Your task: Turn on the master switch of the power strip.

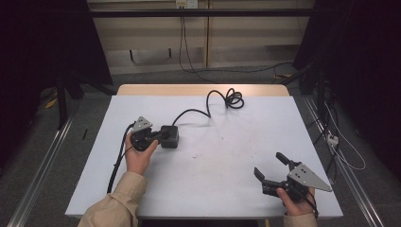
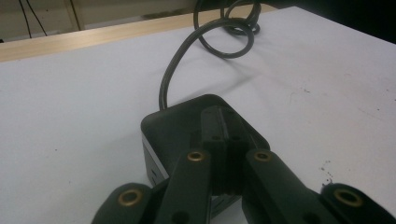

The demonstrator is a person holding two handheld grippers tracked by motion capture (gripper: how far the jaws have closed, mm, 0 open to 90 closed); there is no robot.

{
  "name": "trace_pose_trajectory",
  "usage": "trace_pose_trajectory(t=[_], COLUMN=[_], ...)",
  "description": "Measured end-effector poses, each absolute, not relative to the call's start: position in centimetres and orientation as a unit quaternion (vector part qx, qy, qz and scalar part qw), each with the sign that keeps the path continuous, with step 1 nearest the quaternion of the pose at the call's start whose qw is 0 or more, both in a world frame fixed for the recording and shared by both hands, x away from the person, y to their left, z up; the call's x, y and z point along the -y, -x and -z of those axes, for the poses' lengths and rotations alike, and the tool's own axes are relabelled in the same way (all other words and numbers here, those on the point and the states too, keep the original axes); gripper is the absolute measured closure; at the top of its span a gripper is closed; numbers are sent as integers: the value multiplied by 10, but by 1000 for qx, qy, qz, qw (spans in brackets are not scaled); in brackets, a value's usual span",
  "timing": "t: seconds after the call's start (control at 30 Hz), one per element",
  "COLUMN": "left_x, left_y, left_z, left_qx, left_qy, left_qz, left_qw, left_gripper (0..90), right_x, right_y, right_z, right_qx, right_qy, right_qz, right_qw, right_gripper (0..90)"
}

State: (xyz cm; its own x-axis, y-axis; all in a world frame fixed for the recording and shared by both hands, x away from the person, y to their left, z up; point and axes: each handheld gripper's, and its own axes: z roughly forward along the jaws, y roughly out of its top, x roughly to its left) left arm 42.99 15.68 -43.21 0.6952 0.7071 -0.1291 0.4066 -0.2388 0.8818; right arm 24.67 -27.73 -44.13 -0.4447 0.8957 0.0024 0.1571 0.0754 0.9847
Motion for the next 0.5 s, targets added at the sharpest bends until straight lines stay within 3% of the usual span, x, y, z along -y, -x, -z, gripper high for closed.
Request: trace_pose_trajectory(t=[0.5], left_x=[-156], left_y=[-430], left_z=[432], left_qx=[-360], left_qy=[-774], left_qz=[-152], left_qw=[498], left_gripper=[900], right_x=[277], right_y=[-247], right_z=[441], right_qx=[-649], right_qy=[-404], right_qz=[-548], right_qw=[338], right_gripper=[60])
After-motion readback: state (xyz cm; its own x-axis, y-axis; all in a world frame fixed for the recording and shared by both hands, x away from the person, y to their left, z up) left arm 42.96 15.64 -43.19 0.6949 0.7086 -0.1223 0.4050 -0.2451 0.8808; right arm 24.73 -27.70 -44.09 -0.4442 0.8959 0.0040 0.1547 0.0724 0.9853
